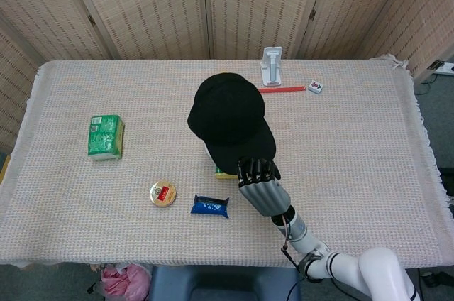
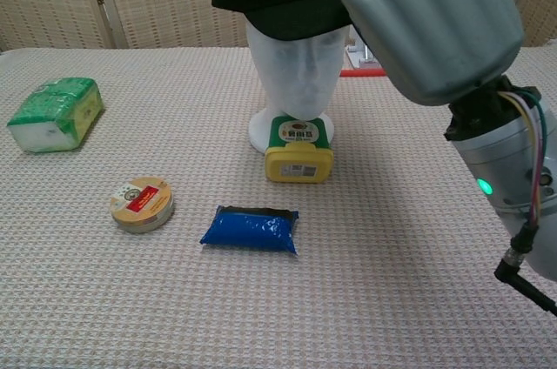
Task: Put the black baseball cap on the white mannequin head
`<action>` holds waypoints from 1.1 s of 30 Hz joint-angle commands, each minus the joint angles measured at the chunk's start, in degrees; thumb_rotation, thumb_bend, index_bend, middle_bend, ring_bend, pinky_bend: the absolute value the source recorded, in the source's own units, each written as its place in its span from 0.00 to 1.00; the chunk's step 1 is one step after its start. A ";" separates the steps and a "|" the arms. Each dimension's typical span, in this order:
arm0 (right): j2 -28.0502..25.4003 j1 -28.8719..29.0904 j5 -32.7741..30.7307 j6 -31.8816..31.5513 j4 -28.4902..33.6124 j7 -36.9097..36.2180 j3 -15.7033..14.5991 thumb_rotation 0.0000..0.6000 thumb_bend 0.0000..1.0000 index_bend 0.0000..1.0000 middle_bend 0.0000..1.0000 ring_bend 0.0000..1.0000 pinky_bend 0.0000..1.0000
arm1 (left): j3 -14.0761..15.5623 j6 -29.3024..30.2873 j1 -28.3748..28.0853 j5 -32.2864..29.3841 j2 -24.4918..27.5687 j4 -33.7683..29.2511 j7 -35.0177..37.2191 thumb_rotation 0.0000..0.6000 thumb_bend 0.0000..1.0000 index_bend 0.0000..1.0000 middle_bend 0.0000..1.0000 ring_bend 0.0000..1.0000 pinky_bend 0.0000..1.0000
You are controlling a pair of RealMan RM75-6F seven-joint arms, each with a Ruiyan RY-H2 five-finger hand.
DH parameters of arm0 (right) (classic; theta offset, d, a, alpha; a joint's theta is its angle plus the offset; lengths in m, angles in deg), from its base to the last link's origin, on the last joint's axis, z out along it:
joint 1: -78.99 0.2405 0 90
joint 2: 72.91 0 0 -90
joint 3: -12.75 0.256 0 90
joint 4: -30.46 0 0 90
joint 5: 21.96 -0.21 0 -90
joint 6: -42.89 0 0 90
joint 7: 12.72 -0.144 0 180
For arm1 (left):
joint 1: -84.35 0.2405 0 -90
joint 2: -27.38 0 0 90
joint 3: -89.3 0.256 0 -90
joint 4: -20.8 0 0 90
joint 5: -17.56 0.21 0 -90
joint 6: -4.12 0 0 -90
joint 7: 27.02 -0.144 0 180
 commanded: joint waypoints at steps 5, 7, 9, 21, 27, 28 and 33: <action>2.64 1.51 -1.19 1.30 -4.32 -2.22 3.36 1.00 0.56 0.93 0.81 0.77 0.92 | -0.05 -0.12 -0.15 -0.48 0.12 0.33 1.09 1.00 0.22 0.00 0.00 0.00 0.13; 3.17 1.40 -0.96 0.92 -5.10 -2.70 3.34 1.00 0.56 0.93 0.81 0.77 0.92 | -0.09 -0.05 -0.18 -0.62 0.15 0.52 1.55 1.00 0.22 0.00 0.00 0.00 0.13; 3.50 1.02 -0.66 0.51 -5.64 -2.96 2.99 1.00 0.56 0.93 0.81 0.77 0.92 | -0.13 0.01 -0.21 -0.69 0.17 0.67 1.80 1.00 0.22 0.00 0.00 0.00 0.13; 3.07 -5.03 -2.89 3.43 1.84 1.25 0.82 1.00 0.28 0.46 0.46 0.55 0.76 | -0.05 -0.12 -0.28 -0.39 0.07 0.40 1.03 1.00 0.22 0.00 0.00 0.00 0.13; 0.22 -8.35 -4.59 7.04 12.31 5.25 -0.62 1.00 0.18 0.12 0.22 0.34 0.61 | -0.08 -0.50 -0.38 -0.73 0.16 0.21 0.98 1.00 0.22 0.00 0.00 0.00 0.13; -0.60 -9.05 -4.68 7.46 14.54 5.84 -1.05 1.00 0.17 0.09 0.20 0.32 0.59 | -0.09 -0.52 -0.39 -0.71 0.14 0.21 0.85 1.00 0.22 0.00 0.00 0.00 0.13; -5.16 -12.40 -3.74 7.67 25.55 9.11 -3.50 1.00 0.14 0.04 0.14 0.26 0.54 | -0.14 -0.60 -0.36 -0.88 0.07 0.06 0.54 1.00 0.22 0.00 0.00 0.00 0.13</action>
